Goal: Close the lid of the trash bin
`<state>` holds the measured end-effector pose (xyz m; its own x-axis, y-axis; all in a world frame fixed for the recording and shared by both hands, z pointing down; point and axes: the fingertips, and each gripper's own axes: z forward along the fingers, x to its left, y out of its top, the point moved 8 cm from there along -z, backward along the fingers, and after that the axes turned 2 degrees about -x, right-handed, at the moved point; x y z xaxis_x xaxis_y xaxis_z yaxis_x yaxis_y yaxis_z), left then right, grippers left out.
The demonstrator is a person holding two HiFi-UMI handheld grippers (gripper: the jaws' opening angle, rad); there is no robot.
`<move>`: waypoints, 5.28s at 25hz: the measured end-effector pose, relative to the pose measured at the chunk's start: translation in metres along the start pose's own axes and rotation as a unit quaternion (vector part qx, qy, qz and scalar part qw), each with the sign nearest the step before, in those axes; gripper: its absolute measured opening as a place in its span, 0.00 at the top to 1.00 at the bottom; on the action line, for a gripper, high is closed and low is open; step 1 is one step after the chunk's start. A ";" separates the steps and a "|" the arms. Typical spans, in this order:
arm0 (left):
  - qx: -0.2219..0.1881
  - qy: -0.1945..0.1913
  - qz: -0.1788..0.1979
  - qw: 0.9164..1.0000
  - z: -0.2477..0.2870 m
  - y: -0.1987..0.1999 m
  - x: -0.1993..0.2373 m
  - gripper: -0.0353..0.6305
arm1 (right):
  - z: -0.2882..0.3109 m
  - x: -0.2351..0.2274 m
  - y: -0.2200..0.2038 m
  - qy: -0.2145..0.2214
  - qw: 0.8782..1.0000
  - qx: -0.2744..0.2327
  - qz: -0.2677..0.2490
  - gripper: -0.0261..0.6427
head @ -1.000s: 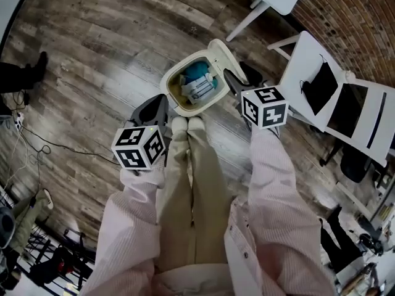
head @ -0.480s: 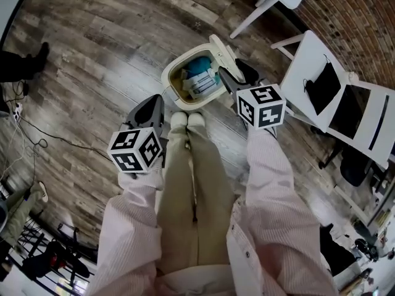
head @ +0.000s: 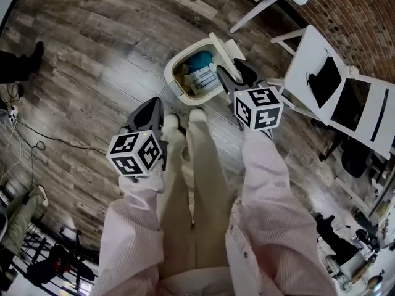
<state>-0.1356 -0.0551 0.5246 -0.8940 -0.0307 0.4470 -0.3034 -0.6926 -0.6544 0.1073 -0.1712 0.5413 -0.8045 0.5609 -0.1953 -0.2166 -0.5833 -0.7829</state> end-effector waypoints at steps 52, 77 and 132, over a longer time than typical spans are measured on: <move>0.065 -0.020 -0.024 0.997 0.032 -0.068 0.098 0.96 | 0.099 0.078 -0.128 0.040 0.994 0.032 0.093 0.95; 0.065 -0.031 -0.017 0.997 0.057 -0.083 0.113 0.96 | 0.136 0.087 -0.163 0.008 0.993 0.097 0.063 0.96; -0.023 -0.084 0.076 0.993 -0.062 0.060 -0.014 0.96 | -0.063 0.123 0.006 0.036 0.993 -0.075 0.081 0.96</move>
<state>-0.1623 -0.0516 0.4410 -0.8642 -0.2541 0.4342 -0.1880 -0.6374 -0.7473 0.0422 -0.0684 0.4754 -0.7796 0.5097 -0.3638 0.0025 -0.5785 -0.8157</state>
